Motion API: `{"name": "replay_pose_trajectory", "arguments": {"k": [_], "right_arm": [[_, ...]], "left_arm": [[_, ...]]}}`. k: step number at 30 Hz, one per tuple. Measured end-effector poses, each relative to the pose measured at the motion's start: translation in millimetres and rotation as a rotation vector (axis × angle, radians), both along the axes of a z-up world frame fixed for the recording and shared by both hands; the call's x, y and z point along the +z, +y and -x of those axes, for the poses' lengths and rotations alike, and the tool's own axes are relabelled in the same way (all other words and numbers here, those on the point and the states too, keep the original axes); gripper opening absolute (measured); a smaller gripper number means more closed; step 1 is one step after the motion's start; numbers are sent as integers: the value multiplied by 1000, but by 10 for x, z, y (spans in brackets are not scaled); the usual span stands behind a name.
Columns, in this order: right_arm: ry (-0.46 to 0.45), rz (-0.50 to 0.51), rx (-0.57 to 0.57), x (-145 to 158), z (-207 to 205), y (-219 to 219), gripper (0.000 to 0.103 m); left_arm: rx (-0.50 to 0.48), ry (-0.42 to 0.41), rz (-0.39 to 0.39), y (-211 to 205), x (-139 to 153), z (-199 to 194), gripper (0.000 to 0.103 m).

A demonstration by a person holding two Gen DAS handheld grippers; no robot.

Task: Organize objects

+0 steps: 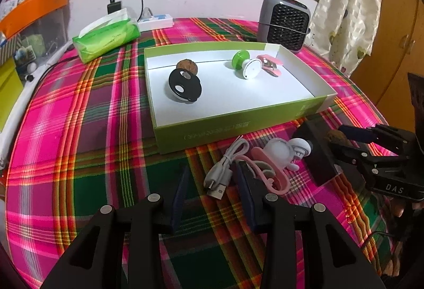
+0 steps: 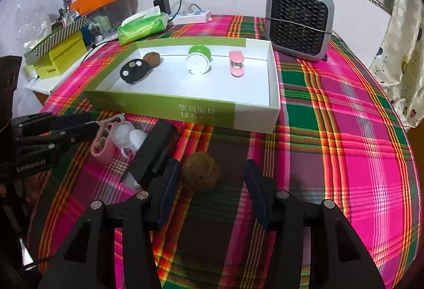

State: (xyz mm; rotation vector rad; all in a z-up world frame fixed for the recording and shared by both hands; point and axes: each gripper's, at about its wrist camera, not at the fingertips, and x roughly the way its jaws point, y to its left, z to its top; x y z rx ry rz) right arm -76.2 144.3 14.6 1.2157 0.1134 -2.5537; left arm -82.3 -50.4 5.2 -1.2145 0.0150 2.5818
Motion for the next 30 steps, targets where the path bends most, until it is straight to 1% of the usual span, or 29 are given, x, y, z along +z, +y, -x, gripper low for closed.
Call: {"name": "replay_pose_trajectory", "arguments": {"k": [7,19,20,22,24,26,30], "right_arm": [[-10,-9,-22,-10,44,39,51],[-6,-29,-33,-16,33,20,51],[-6,-30,-34,-17,30,20,51],[-5,-30,-35,-19,21,23,51],[-4,-27,-34,-18,11,26,47],[-2,-25,-35,-18,15,28,36],[-3,-13,-32,-18,16,40,31]], "left_arm": [[0,2,33,41,-6,44,35],[0,1,26,39,-5,60,35],[1,1,27,38,-6,59,34],[4,2,28,32,-6,60,29],[5,2,28,29,-6,61,23],[6,3,28,25,-4,58,22],[8,2,25,17,-3,52,21]]}}
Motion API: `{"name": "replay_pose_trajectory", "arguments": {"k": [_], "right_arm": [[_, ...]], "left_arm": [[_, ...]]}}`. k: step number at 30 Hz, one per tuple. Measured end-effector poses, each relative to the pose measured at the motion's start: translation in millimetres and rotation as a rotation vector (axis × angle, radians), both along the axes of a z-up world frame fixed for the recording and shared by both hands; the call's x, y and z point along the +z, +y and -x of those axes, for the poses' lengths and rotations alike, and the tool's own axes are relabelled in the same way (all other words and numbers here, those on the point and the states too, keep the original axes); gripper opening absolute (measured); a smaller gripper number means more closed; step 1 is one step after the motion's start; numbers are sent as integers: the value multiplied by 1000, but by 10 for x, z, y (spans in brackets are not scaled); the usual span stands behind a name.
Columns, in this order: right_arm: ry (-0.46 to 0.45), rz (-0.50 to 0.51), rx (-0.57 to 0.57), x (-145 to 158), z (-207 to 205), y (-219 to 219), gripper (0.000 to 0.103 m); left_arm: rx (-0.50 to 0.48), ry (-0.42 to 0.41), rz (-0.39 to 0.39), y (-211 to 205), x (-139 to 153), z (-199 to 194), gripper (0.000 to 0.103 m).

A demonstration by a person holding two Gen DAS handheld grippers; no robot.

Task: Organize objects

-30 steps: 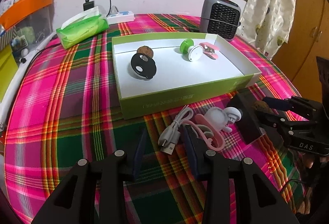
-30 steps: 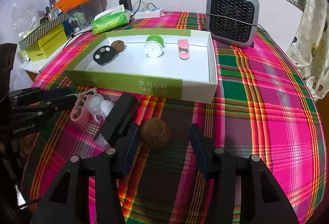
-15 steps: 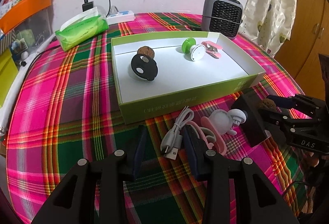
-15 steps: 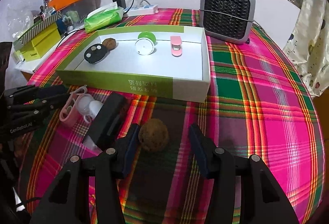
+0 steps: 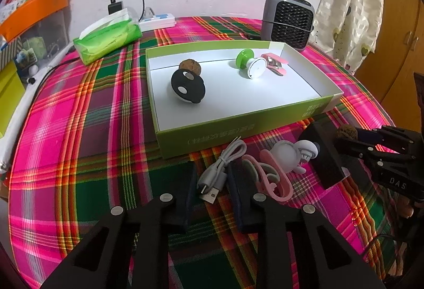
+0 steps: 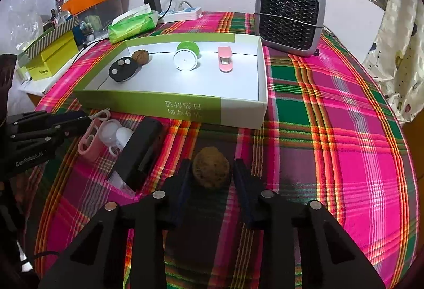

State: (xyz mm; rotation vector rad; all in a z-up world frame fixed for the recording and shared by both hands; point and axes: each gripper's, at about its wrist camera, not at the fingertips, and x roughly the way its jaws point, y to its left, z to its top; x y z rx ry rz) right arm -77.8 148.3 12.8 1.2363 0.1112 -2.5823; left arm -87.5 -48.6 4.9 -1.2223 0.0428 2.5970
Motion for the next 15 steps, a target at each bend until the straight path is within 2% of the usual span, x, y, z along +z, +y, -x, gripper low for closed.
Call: {"name": "replay_pose_trajectory", "arguments": {"k": [15], "right_arm": [[-1,9,-2,3,1,16,30]], "left_arm": [[-5,8,-5,-8,5,-23,20]]}}
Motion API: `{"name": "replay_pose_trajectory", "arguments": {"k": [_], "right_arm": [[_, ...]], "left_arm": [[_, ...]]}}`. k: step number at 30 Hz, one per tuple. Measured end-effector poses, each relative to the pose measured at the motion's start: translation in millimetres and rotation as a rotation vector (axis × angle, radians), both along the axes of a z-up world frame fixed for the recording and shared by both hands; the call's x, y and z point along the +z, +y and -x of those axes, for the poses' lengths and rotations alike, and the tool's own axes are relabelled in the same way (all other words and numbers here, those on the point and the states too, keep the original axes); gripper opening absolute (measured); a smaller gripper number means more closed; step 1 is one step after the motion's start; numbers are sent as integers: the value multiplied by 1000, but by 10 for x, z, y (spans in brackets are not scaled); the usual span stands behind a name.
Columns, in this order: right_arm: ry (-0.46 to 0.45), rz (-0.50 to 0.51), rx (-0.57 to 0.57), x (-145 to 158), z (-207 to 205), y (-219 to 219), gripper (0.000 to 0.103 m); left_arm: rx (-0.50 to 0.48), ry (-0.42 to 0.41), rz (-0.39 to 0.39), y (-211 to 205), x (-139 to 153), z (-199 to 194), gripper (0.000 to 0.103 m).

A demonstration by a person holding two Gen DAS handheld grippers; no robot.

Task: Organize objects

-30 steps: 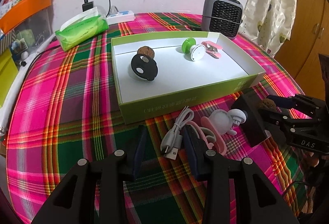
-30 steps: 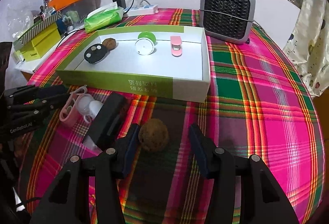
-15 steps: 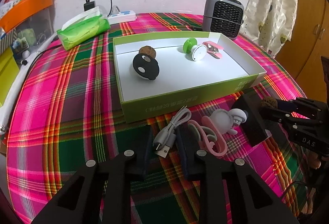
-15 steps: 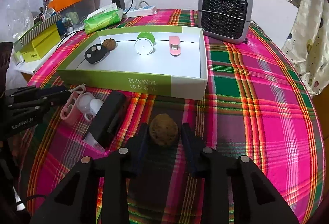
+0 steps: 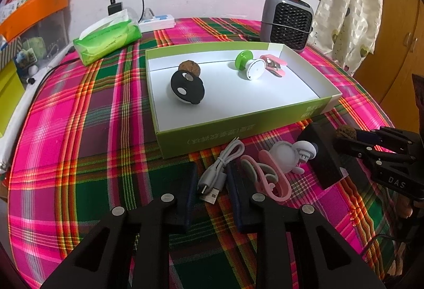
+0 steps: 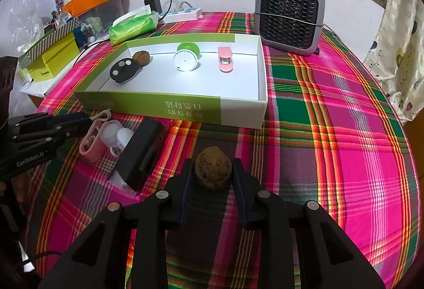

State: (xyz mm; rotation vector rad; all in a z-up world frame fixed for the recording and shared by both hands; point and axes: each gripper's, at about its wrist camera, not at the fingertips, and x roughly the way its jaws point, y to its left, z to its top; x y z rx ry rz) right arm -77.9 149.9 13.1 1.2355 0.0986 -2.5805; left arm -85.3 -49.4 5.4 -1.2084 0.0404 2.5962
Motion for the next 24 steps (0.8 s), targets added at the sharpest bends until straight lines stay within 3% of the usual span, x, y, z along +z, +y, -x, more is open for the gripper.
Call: {"name": "replay_pose_trajectory", "arguments": {"k": [4,6,14,17,20,24], "right_arm": [[0,-1,0,1,1,1,30],[0,-1,1,0,0,1,30],[0,4,3,1,-9,-5,30],[0,4,2,-2,-8,-9,30],[0,5,3,-2,-7,-9,30],[0,3,5,-3,-12,-16,30]], "left_arm": [[-2,5,-2,7,9,-20,19],[-2,11,-10,-3,22,-31,11],[-10,6,-29,-21,27,-40,11],[-14,1,-36,-24,20,-53,12],[-21,-19,-25,-3,-11,-48,20],[-30,-14,0,33,-11,-65,21]]}}
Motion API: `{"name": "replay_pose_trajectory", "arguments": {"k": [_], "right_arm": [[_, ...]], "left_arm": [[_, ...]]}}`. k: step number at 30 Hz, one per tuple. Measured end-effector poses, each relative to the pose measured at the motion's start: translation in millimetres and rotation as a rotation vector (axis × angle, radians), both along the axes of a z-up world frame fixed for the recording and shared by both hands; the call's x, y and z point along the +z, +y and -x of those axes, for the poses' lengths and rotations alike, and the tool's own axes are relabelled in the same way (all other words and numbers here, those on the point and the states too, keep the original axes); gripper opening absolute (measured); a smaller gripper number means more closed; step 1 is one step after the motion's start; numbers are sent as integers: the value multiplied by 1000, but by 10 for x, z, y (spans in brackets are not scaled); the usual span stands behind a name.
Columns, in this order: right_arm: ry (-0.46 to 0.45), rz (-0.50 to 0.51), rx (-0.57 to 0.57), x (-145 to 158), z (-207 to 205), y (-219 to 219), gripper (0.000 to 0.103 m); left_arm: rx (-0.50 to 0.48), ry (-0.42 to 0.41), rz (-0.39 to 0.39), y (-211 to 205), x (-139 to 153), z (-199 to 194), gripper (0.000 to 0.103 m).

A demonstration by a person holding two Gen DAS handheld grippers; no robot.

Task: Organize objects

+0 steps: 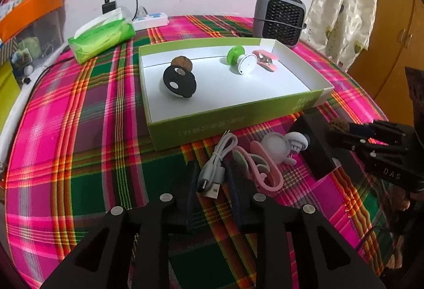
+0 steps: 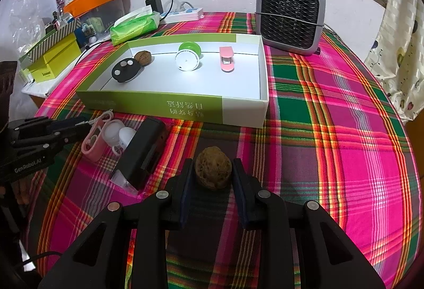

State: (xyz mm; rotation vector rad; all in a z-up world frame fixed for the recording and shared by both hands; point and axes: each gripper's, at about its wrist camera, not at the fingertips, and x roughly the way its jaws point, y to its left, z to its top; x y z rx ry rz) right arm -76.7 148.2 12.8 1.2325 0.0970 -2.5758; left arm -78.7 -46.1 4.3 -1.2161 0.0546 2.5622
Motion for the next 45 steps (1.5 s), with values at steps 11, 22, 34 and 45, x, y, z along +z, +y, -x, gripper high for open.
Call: {"name": "replay_pose_trajectory", "arguments": {"k": [11,22,34,45], "right_arm": [[-1,5,-1,-2,-11,-6,30],[6,22,-4,15,-53,15,30],[30,32,-3,99,-99,43,30],[71,41,7,283,-22,20,30]], "left_arm": [[9,11,-2,-9,14,-17,17],[17,28,-25,-54,51,-79,17],[17,76,-59,-106,205,-178,16],[21,100,-79,-114,342,-100,17]]}}
